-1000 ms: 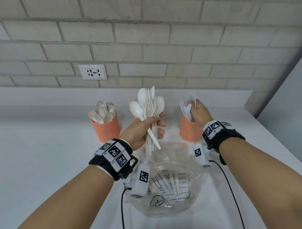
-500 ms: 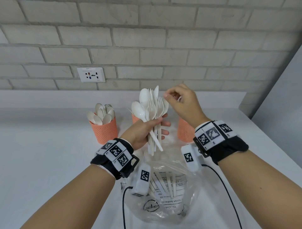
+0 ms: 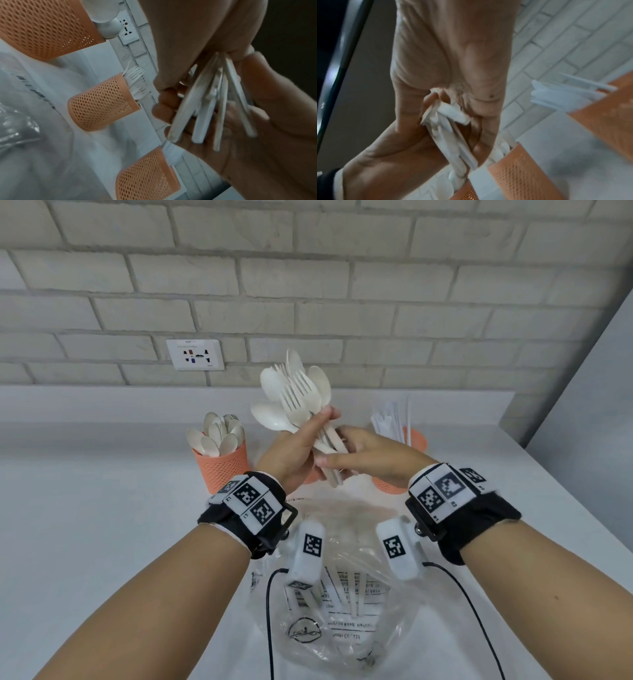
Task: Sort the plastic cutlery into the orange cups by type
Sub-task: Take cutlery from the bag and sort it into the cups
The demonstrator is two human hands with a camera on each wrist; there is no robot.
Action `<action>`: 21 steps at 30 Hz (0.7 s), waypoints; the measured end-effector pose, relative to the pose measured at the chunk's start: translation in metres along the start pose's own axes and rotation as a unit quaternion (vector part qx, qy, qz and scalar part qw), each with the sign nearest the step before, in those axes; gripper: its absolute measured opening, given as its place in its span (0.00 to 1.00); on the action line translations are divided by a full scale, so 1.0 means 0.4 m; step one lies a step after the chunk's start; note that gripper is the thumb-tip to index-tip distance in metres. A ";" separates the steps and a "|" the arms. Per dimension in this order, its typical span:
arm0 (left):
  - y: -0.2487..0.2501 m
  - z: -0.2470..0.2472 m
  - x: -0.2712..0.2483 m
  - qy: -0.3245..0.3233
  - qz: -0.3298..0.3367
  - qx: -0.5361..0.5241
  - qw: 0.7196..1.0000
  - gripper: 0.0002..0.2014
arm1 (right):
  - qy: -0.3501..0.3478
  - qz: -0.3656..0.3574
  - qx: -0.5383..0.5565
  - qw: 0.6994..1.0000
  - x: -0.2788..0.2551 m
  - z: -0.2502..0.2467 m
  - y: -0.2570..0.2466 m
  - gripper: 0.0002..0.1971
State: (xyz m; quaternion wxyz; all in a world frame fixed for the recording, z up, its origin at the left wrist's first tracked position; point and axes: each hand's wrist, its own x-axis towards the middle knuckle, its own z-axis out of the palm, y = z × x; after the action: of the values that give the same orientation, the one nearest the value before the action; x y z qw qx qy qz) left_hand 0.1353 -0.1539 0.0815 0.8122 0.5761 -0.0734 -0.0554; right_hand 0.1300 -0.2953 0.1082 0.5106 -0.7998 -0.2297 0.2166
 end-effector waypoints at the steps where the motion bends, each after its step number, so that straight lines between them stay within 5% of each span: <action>1: -0.001 0.005 -0.005 -0.014 0.000 0.032 0.999 0.12 | -0.015 -0.013 0.015 1.000 -0.001 0.007 0.000 0.07; 2: -0.001 0.011 -0.010 -0.031 0.001 0.051 0.998 0.13 | -0.019 -0.019 0.017 0.999 -0.002 0.014 -0.003 0.02; 5: -0.002 0.027 -0.012 -0.055 -0.002 0.037 0.998 0.19 | 0.024 -0.017 -0.011 1.000 0.006 0.023 0.004 0.07; 9: -0.007 0.034 0.001 -0.017 -0.039 0.009 0.999 0.23 | 0.118 -0.012 -0.153 0.981 0.026 0.031 0.017 0.05; 12: -0.023 0.042 0.014 0.024 -0.062 -0.045 0.997 0.14 | 0.211 -0.032 -0.354 0.911 0.037 0.048 0.029 0.15; 14: -0.029 0.042 0.023 0.048 -0.051 -0.096 0.993 0.06 | 0.237 -0.072 -0.396 0.884 0.038 0.058 0.037 0.18; 19: -0.016 0.001 0.020 0.009 -0.057 -0.160 0.985 0.07 | 0.088 -0.059 -0.378 0.920 0.021 0.020 0.033 0.37; 21: -0.010 -0.012 0.013 -0.011 -0.074 -0.155 0.985 0.11 | 0.131 -0.114 -0.285 0.943 0.015 0.005 0.027 0.24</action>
State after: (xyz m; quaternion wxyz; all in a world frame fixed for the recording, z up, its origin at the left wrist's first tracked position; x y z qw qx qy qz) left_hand 0.1412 -0.1516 0.0765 0.8843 0.4467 -0.0301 -0.1327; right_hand 0.1351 -0.2942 0.0968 0.3083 -0.9015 -0.3026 -0.0247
